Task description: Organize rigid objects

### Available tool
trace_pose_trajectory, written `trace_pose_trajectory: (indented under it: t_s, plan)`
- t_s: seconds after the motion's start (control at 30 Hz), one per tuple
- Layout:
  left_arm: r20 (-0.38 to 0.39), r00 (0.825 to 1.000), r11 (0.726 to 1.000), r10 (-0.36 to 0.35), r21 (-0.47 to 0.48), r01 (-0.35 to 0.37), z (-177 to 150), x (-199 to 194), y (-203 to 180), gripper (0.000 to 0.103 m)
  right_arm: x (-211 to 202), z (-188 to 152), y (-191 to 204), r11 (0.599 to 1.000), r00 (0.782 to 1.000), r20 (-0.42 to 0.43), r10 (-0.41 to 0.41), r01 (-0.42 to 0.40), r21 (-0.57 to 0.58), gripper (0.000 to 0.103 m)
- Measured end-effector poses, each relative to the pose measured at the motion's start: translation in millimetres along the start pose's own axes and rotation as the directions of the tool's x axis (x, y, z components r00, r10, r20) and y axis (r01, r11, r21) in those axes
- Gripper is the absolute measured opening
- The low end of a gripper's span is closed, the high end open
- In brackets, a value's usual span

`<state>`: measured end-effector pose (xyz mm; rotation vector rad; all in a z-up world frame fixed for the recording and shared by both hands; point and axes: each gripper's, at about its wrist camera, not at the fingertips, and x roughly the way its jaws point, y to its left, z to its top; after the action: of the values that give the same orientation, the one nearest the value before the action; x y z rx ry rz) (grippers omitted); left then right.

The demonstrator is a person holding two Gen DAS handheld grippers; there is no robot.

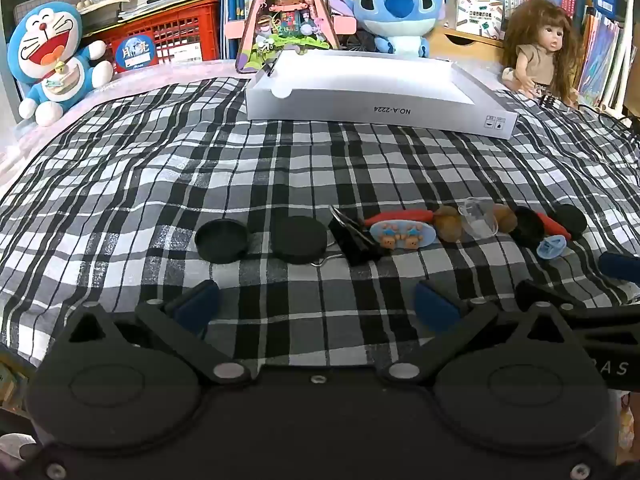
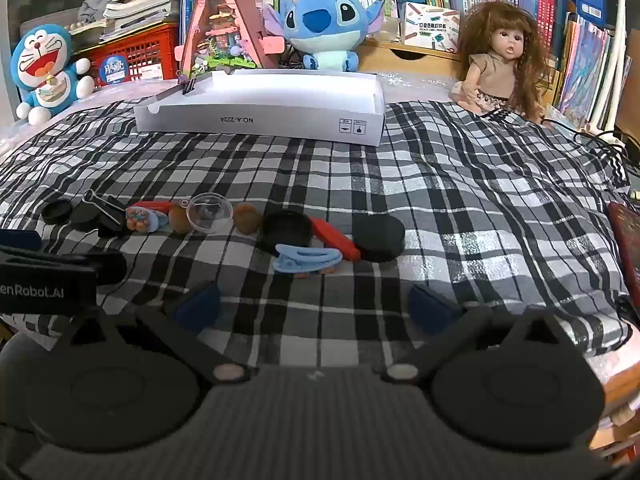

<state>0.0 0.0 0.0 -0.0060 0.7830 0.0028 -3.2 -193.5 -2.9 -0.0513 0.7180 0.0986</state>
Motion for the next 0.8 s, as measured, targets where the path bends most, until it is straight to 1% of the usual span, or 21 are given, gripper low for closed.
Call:
trace_pose_trajectory:
  t_s: [0.8]
  plan:
    - [-0.005, 1.000, 1.000, 0.005, 0.005, -0.005, 0.0, 0.2, -0.2, 0.103, 1.0, 0.6, 0.9, 1.000, 1.000, -0.005, -0.001, 0.001, 0.000, 0.103]
